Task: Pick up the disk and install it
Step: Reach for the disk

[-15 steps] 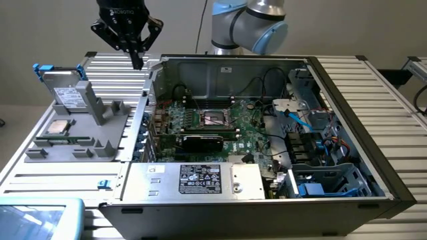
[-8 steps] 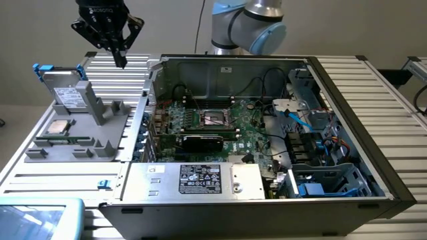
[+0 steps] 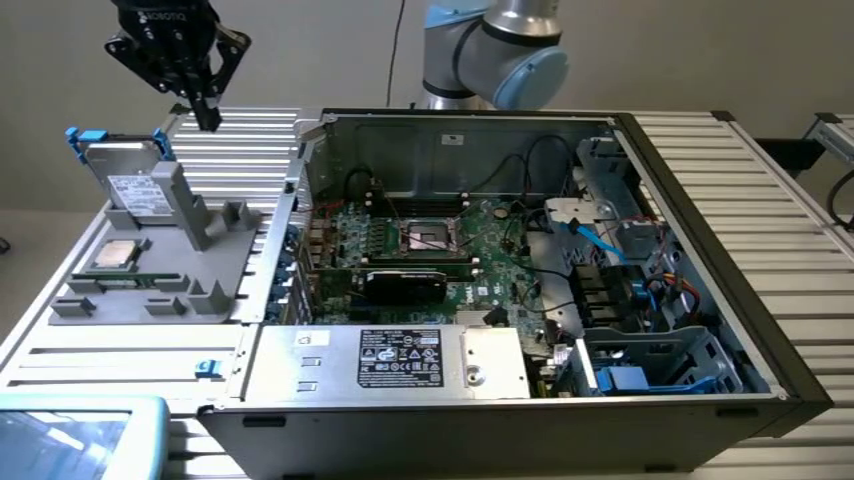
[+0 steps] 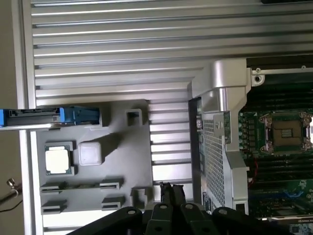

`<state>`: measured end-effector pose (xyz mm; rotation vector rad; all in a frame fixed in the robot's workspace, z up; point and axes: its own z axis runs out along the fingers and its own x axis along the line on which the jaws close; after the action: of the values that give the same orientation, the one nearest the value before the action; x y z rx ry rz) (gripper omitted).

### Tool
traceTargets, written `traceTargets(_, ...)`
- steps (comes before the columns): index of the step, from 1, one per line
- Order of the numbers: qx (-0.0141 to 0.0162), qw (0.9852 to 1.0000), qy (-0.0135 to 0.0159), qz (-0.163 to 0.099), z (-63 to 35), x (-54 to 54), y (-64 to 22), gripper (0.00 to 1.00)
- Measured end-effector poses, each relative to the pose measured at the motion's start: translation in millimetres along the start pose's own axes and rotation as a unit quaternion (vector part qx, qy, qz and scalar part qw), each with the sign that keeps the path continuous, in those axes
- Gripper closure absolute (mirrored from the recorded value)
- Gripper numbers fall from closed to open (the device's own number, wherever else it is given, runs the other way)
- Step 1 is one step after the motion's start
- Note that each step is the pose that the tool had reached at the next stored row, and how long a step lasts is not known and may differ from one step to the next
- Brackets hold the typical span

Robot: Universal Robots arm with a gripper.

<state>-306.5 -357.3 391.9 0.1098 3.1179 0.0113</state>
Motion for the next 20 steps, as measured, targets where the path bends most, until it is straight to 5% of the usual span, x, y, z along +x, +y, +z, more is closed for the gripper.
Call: traceTargets(20, 0.0000, 1.0000, 0.0000, 0.000, -0.4, 83.2, 28.0, 0.89)
